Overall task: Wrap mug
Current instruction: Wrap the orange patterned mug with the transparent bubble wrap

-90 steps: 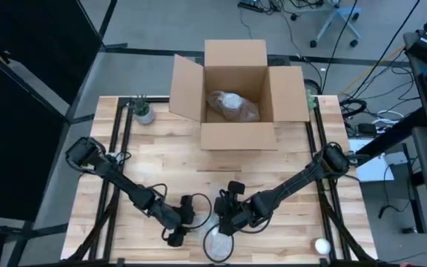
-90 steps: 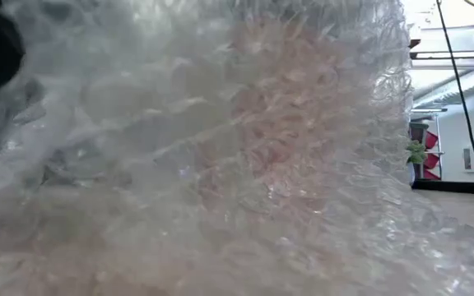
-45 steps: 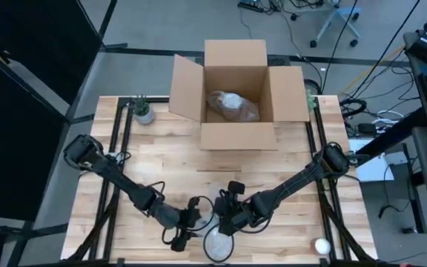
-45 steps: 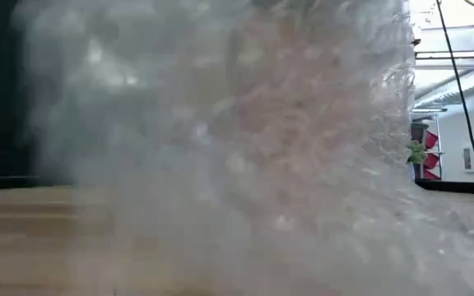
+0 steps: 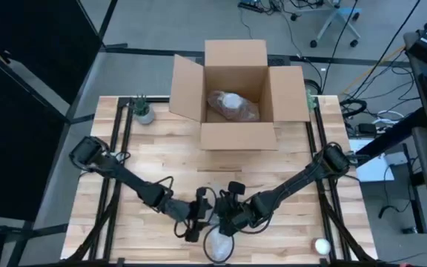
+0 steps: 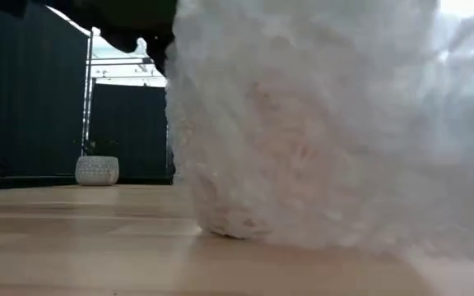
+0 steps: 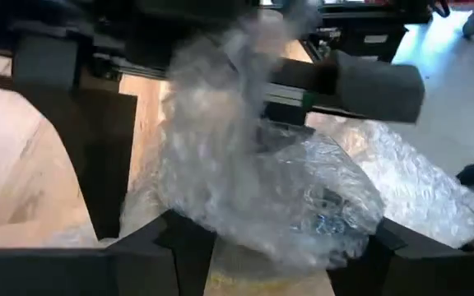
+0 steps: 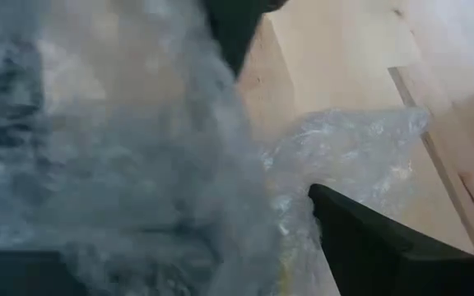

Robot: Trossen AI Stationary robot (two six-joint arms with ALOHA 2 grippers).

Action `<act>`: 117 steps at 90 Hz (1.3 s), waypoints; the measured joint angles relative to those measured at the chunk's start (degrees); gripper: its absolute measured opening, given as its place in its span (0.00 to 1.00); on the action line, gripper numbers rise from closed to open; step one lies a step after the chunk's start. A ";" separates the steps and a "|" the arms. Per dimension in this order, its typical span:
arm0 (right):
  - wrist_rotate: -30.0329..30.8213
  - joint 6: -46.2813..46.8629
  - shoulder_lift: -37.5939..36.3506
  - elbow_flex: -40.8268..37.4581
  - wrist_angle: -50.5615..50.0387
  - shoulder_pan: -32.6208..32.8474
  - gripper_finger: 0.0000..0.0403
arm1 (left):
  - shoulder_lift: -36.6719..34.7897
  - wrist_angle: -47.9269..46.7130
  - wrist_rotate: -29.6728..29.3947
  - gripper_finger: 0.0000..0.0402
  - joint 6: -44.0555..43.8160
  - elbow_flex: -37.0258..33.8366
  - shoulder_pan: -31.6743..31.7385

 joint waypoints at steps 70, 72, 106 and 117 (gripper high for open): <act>3.64 0.98 -1.15 10.76 -12.86 0.70 0.46 | 1.03 3.24 -0.11 0.44 -2.40 -0.24 0.26; 3.26 1.61 -0.89 10.58 -12.87 0.72 0.46 | 1.03 3.17 -0.11 0.44 -2.40 -0.24 0.26; -1.50 7.03 0.10 7.87 -18.77 0.58 0.46 | 1.05 3.15 -0.09 0.44 -2.38 -0.24 0.17; -2.50 8.15 -0.01 2.71 -10.96 -0.44 0.46 | 1.04 3.17 0.02 0.44 -2.38 -0.26 0.17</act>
